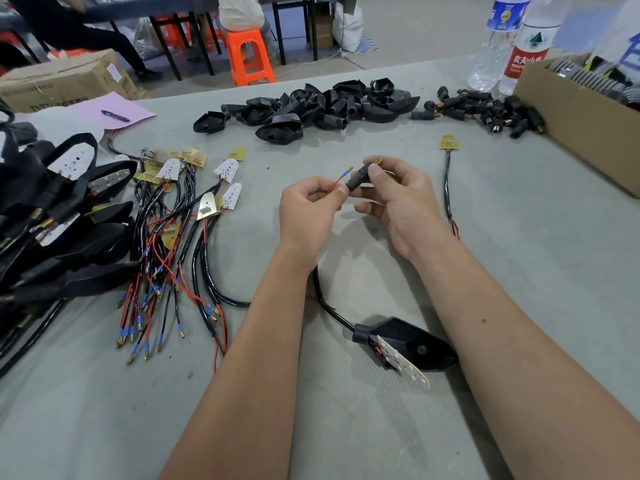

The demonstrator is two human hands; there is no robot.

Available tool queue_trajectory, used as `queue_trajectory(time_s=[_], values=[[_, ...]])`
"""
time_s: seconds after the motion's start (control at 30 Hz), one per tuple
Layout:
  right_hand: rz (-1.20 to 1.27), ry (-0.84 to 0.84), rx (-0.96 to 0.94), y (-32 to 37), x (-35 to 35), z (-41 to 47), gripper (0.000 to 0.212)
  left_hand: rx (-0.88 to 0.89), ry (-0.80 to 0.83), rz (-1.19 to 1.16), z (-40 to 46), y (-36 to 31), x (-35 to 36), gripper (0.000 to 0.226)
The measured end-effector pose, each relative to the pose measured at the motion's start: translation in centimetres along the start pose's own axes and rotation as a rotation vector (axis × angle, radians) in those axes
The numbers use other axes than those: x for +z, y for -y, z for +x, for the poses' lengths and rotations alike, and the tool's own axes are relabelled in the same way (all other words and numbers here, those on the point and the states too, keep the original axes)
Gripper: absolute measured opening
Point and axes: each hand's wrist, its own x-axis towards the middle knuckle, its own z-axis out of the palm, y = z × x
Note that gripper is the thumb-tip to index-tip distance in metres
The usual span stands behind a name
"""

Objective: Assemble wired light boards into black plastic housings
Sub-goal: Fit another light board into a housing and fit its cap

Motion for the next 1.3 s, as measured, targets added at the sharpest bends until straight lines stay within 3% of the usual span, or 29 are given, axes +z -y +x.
queue_trajectory(time_s=[0.17, 0.23, 0.33, 0.43, 0.57, 0.77, 1.0, 1.07, 1.3], values=[[-0.032, -0.070, -0.065, -0.1, 0.0, 0.0, 0.012, -0.047, 0.067, -0.044, -0.2, -0.3, 0.0, 0.028], [-0.024, -0.092, -0.062, -0.2, -0.1, 0.1, 0.011, -0.034, 0.072, -0.066, -0.2, -0.2, -0.1, 0.025], [-0.039, -0.052, -0.040, -0.3, -0.1, 0.1, 0.008, -0.035, -0.012, -0.135, -0.3, -0.2, 0.1, 0.011], [-0.048, -0.024, -0.027, -0.3, -0.1, 0.2, 0.007, -0.074, -0.065, -0.250, -0.3, -0.3, 0.2, 0.019], [0.007, -0.090, -0.050, -0.4, -0.3, 0.4, 0.006, -0.101, 0.103, -0.297, -0.3, -0.5, 0.0, 0.030], [0.151, -0.035, -0.052, -0.1, -0.2, 0.2, 0.008, -0.076, -0.108, -0.150, -0.5, 0.2, 1.4, 0.031], [0.450, -0.182, -0.049, 0.8, -0.9, 0.7, 0.009, -0.094, 0.107, -0.093, -0.3, 0.1, 1.3, 0.033], [0.488, -0.196, -0.043, 0.9, -1.0, 0.7, 0.009, -0.089, 0.102, -0.134, -0.3, 0.0, 1.2, 0.034], [0.069, -0.104, -0.024, 0.6, -0.7, 0.1, 0.008, -0.103, 0.009, -0.272, -0.5, -0.4, 1.3, 0.034]])
